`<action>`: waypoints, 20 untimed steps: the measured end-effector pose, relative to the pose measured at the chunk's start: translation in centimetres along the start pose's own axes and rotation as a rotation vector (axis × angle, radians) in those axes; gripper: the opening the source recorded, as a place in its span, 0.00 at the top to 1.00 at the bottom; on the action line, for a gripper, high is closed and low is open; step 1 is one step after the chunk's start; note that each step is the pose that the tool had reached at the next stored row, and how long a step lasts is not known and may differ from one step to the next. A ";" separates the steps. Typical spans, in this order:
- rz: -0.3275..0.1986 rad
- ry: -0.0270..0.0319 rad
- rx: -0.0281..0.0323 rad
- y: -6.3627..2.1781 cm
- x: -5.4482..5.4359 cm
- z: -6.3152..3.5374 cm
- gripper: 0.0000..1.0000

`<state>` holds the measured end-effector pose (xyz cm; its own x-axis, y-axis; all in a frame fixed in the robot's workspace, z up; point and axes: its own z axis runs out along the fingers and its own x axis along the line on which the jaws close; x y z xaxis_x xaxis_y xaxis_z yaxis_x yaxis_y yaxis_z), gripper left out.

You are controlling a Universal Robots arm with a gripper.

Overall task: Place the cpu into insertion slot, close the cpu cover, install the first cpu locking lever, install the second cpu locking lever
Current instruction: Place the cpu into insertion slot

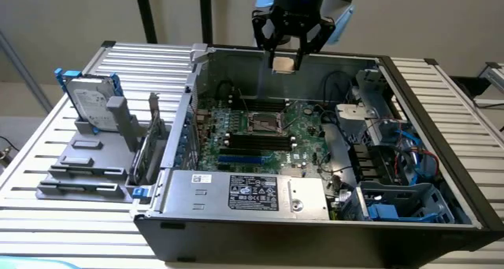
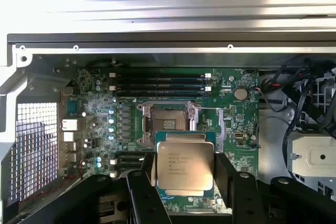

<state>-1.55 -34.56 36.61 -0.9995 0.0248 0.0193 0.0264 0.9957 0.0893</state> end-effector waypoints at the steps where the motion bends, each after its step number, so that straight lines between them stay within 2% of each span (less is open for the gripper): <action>1: 0.000 0.0000 0.0000 0.00 0.0 0.00 0.45; 8: 0.011 -0.0009 0.0000 0.00 0.2 0.00 0.45; 20: 0.166 -0.0144 -0.0032 -0.01 0.4 0.01 0.45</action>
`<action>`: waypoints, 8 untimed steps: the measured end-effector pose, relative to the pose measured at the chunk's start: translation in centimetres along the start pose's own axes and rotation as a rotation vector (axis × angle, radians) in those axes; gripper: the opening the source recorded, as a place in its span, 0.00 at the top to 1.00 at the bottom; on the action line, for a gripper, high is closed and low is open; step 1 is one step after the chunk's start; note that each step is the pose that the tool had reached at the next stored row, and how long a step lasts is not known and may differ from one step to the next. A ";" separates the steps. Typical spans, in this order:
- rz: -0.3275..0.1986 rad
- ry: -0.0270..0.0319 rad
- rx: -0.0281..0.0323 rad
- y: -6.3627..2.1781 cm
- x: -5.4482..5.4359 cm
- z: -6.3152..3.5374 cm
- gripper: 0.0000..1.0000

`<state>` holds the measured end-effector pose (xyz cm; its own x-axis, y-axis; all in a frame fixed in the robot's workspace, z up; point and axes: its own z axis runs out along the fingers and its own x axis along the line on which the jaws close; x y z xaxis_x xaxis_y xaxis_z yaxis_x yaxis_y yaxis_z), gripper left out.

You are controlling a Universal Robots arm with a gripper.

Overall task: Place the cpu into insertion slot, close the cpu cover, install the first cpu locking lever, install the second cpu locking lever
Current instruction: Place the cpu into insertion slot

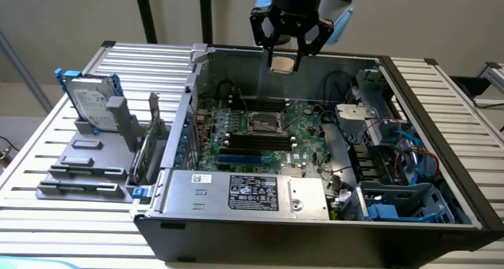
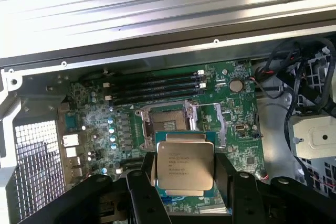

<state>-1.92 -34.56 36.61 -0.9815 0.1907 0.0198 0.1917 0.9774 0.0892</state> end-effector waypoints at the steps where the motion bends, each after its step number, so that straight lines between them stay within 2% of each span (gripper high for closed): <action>1: 0.015 -0.0011 -0.0003 0.00 0.0 0.00 0.45; 8: 0.122 -0.0088 -0.0021 0.00 0.0 0.00 0.45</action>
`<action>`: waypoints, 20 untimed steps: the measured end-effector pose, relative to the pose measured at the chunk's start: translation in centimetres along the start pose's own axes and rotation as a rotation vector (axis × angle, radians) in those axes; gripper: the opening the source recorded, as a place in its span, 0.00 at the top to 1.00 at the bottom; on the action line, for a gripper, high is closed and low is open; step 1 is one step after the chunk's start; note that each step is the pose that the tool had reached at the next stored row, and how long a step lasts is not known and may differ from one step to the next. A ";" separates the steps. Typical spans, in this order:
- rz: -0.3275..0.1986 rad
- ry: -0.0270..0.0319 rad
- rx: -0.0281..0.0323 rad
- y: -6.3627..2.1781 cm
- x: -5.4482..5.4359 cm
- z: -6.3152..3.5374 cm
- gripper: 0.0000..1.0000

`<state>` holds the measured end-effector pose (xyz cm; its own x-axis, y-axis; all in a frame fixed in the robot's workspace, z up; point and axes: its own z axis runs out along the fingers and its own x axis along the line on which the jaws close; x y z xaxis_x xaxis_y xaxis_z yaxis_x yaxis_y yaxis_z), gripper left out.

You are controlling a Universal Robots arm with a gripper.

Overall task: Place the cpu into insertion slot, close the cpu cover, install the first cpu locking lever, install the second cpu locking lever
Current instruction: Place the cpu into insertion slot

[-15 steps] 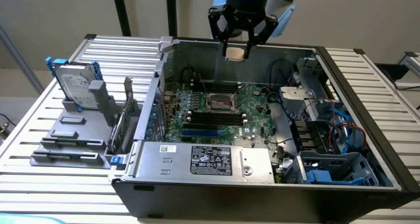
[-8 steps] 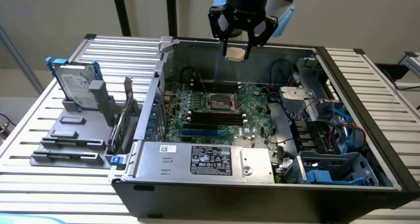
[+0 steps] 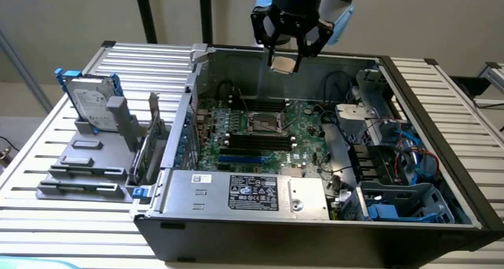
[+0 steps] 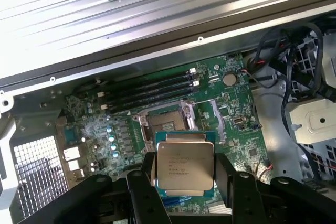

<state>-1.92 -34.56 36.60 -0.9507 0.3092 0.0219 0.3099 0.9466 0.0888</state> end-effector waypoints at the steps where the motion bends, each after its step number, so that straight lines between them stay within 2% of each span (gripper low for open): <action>1: 0.015 -0.0011 -0.0002 0.00 0.0 0.00 0.45; 20: 0.313 -0.0249 -0.0060 0.00 0.0 -0.01 0.45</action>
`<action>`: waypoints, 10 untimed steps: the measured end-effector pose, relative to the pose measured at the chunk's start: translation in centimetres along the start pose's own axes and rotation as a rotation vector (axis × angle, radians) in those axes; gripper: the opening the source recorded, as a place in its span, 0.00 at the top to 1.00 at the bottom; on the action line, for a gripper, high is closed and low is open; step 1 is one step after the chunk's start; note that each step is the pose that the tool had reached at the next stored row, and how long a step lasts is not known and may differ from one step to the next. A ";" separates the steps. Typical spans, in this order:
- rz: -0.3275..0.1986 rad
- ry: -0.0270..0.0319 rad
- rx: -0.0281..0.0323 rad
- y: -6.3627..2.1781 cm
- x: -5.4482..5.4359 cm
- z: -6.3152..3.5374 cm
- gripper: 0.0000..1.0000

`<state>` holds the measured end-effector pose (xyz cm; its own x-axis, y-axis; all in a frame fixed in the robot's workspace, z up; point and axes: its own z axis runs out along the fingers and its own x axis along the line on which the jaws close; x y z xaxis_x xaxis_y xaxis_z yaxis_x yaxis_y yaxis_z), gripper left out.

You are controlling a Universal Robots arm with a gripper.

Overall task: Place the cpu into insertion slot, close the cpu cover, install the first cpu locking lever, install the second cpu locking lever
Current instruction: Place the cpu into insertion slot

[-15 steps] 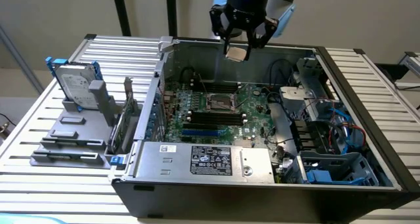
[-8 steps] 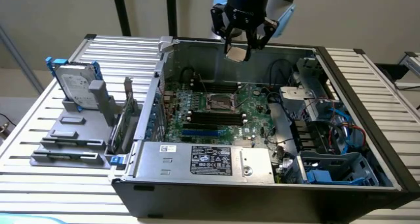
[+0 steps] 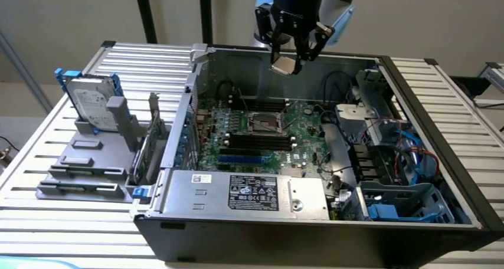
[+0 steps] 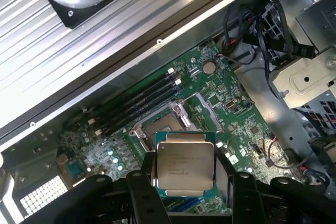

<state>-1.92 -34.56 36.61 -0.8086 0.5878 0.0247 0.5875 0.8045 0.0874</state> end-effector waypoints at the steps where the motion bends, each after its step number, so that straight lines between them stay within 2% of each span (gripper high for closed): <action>1: 0.017 -0.0015 -0.0003 0.00 0.0 0.00 0.45; 10: 0.168 -0.0148 -0.0043 0.00 0.0 0.00 0.45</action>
<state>-1.92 -34.56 36.61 -0.6984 0.7153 0.0247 0.7143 0.6943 0.0875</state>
